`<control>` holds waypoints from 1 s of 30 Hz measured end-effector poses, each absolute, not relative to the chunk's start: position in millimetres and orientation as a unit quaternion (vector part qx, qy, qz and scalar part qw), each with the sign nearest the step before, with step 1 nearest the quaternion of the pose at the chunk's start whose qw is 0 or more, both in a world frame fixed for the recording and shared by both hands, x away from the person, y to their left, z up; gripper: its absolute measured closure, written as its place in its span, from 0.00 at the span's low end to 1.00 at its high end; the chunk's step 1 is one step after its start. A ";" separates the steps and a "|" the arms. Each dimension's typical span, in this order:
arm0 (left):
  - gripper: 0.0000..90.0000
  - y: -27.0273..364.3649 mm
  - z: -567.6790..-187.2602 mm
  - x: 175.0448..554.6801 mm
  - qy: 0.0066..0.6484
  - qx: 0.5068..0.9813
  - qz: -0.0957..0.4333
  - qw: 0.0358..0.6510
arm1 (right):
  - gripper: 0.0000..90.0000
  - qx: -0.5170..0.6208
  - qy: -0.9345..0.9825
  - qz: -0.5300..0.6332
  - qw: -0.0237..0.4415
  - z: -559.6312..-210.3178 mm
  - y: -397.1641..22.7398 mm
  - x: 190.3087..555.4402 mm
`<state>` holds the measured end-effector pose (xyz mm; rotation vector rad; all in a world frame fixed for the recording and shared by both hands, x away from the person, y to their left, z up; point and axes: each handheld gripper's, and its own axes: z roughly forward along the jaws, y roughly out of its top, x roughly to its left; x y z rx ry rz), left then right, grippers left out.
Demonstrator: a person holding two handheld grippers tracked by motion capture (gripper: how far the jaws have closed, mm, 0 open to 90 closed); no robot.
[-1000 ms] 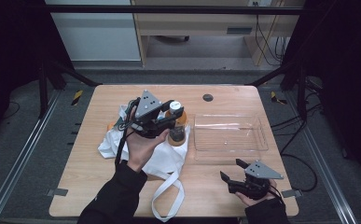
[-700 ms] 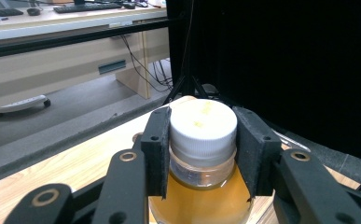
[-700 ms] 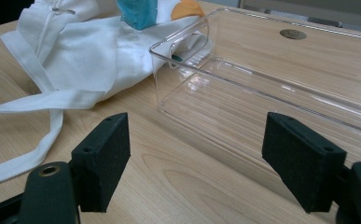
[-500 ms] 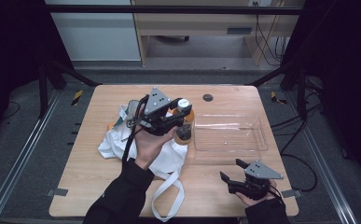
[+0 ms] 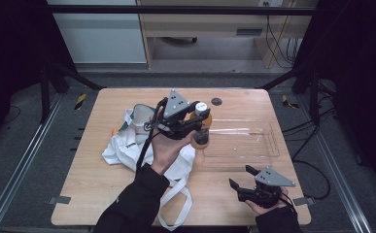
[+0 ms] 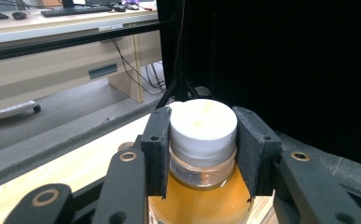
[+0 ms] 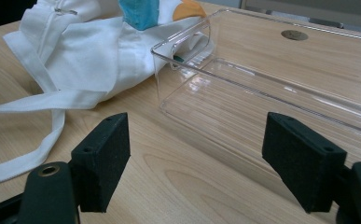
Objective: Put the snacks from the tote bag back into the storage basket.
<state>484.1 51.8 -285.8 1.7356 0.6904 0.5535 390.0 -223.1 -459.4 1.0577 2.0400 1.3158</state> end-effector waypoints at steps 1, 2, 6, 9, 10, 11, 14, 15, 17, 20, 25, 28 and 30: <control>0.65 50.3 -286.1 484.5 0.293 0.737 0.235 0.562 | 0.26 0.388 0.747 0.481 0.243 -459.4 -223.0 389.9; 0.65 49.4 -286.2 484.8 0.293 0.738 0.235 0.561 | 0.26 0.388 0.747 0.481 0.243 -459.4 -223.0 389.9; 0.65 43.2 -287.5 487.0 0.289 0.740 0.235 0.560 | 0.26 0.386 0.748 0.482 0.245 -459.6 -222.8 390.0; 0.65 37.8 -289.2 488.6 0.286 0.742 0.234 0.559 | 0.26 0.385 0.749 0.480 0.245 -459.8 -222.5 390.2; 0.65 35.9 -289.7 489.2 0.285 0.743 0.234 0.558 | 0.26 0.386 0.749 0.480 0.245 -459.8 -222.3 390.0; 0.65 34.4 -290.1 489.6 0.285 0.743 0.234 0.558 | 0.26 0.386 0.749 0.480 0.244 -459.7 -222.3 390.0; 0.65 29.4 -292.0 491.8 0.285 0.744 0.234 0.557 | 0.26 0.384 0.748 0.482 0.244 -459.8 -222.5 390.1; 0.65 28.1 -292.5 492.4 0.284 0.745 0.233 0.557 | 0.26 0.384 0.748 0.482 0.244 -459.8 -222.5 390.1; 0.65 24.2 -294.4 493.9 0.282 0.747 0.231 0.557 | 0.26 0.385 0.748 0.483 0.243 -459.6 -222.5 389.9; 0.65 19.6 -297.2 496.1 0.279 0.749 0.226 0.557 | 0.26 0.385 0.748 0.483 0.243 -459.5 -222.6 389.8; 0.65 14.5 -300.8 499.1 0.279 0.751 0.224 0.556 | 0.26 0.384 0.748 0.483 0.242 -459.5 -222.6 389.8; 0.65 11.4 -303.0 500.7 0.277 0.752 0.223 0.555 | 0.26 0.385 0.748 0.483 0.242 -459.6 -222.4 389.7; 0.65 8.9 -304.9 501.9 0.277 0.754 0.222 0.553 | 0.26 0.385 0.749 0.482 0.242 -459.5 -222.3 389.6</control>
